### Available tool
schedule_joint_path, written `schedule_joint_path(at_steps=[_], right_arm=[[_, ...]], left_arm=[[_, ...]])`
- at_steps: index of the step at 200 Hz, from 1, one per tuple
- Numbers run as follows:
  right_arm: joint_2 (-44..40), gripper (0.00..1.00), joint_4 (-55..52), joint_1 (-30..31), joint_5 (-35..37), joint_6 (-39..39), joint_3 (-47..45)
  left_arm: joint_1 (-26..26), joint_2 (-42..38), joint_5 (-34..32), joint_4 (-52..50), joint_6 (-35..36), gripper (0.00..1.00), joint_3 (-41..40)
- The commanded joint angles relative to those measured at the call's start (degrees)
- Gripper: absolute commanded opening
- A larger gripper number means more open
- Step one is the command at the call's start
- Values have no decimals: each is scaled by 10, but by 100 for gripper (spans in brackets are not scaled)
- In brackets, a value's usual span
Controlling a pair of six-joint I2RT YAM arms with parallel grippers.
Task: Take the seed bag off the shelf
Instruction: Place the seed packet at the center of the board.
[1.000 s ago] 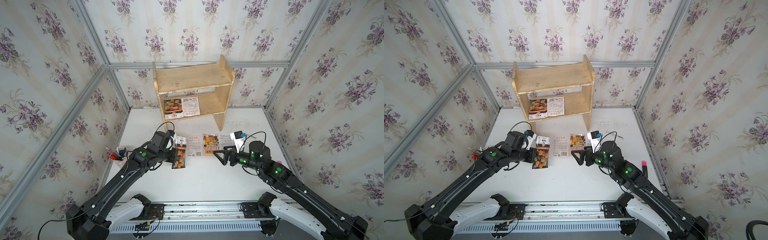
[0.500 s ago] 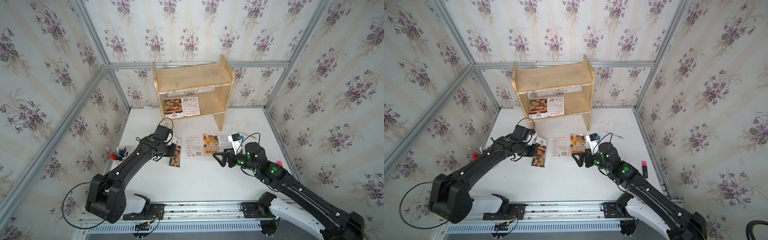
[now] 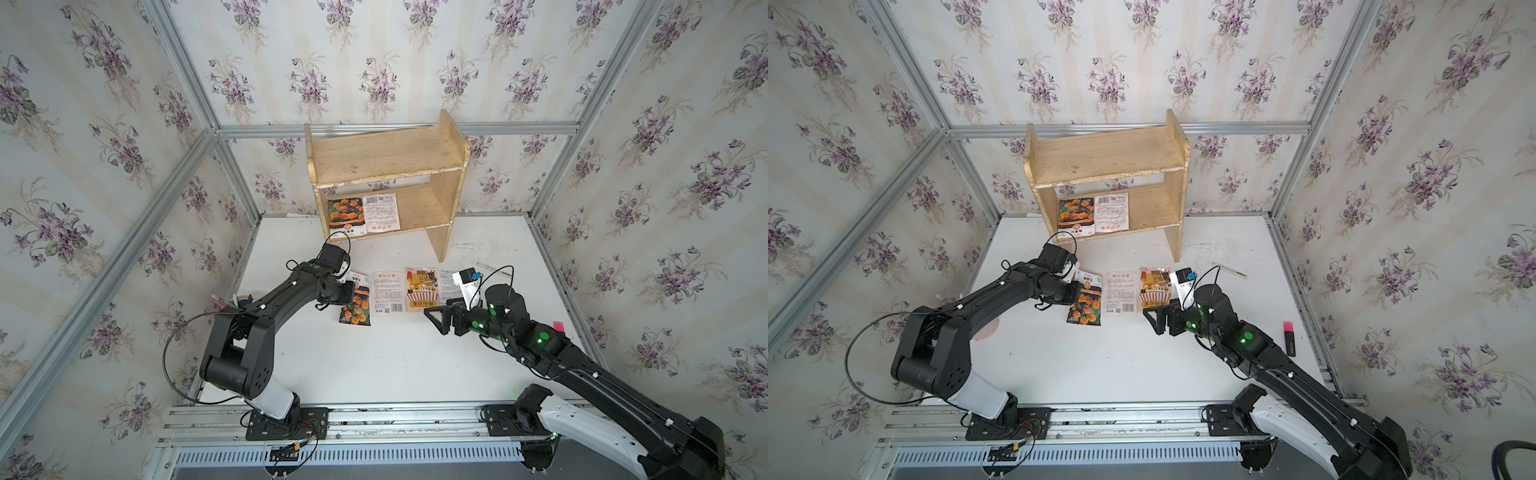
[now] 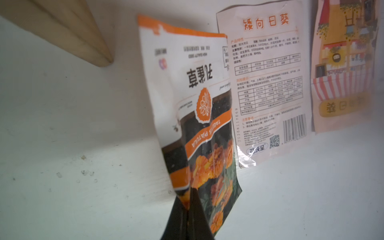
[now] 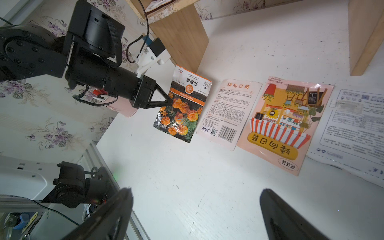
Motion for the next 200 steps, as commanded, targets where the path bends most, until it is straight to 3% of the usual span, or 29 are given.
schedule_joint_path(at_steps=[1,37,98,124,192,200], right_arm=[[2,100,8,0,6,-9,-1],[3,100,7,0,7,-9,-4],[6,100,7,0,7,-9,-6],[6,100,6,0,8,-9,-7],[1,100,9,0,5,-10,-7],[2,100,15,0,0,-8,-7]], left_arm=[[0,16,-29,4,14,0,10],[0,36,-59,1,14,0,13],[1,57,-78,0,18,22,20],[1,63,-96,-6,17,26,24],[1,39,-138,-32,6,54,22],[1,29,-137,-35,2,63,19]])
